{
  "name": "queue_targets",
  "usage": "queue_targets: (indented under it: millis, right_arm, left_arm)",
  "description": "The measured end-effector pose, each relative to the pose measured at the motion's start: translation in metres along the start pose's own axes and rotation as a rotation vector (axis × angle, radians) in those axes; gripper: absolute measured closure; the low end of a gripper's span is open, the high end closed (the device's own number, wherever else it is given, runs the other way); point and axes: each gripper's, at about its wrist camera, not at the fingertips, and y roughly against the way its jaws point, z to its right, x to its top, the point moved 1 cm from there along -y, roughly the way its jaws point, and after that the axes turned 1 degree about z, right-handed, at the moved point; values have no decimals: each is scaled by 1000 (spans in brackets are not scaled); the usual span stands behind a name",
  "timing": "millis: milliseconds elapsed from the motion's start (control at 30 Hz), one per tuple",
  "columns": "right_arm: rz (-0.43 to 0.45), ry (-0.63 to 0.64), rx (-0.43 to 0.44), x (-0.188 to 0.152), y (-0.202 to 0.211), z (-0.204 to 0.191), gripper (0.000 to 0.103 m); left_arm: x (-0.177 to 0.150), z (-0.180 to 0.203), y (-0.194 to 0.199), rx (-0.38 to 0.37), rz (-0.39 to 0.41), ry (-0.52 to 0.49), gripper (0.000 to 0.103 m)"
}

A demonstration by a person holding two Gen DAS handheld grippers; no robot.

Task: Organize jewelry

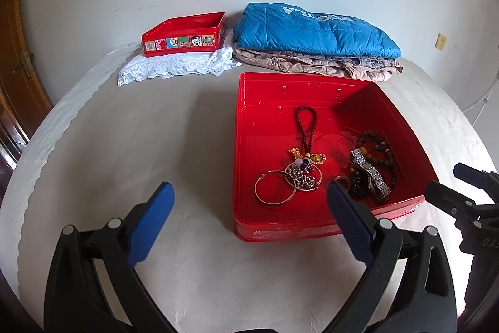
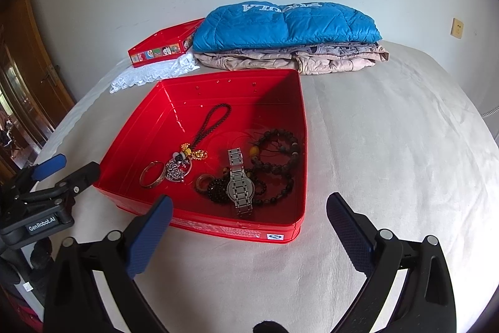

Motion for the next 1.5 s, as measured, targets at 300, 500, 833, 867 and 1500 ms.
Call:
queue_targets:
  millis: [300, 500, 833, 867, 1500]
  right_arm:
    - [-1, 1, 1, 0, 0, 0, 4]
    - [-2, -1, 0, 0, 0, -1, 4]
    - [-2, -1, 0, 0, -1, -1, 4]
    - [-3, -1, 0, 0, -1, -1, 4]
    - [-2, -2, -1, 0, -1, -1, 4]
  left_arm:
    - [0, 0, 0, 0, 0, 0, 6]
    - [0, 0, 0, 1, 0, -3, 6]
    - [-1, 0, -2, 4, -1, -11, 6]
    - [-1, 1, -2, 5, -1, -11, 6]
    - [-1, -2, -7, -6, -16, -1, 6]
